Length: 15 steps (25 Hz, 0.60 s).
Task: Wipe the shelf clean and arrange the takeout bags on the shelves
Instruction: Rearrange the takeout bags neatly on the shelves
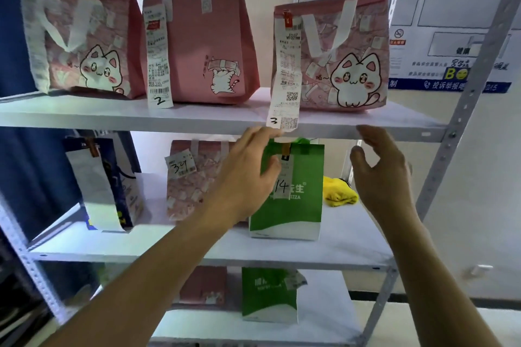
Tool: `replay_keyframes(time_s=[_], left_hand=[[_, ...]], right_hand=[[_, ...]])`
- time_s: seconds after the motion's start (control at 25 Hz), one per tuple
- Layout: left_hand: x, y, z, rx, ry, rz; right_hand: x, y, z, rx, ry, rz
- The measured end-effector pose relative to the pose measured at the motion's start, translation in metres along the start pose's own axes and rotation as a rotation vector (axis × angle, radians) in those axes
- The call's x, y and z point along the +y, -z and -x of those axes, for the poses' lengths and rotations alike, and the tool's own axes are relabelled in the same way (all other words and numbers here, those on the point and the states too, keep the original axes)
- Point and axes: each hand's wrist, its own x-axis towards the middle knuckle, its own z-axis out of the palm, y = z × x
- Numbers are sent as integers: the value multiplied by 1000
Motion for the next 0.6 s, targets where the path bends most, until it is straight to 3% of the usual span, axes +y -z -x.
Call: replay_keyframes(time_s=[0.6], left_hand=[[-75, -15, 113, -105, 234, -32]], right_hand=[[9, -102, 140, -339, -178, -87]])
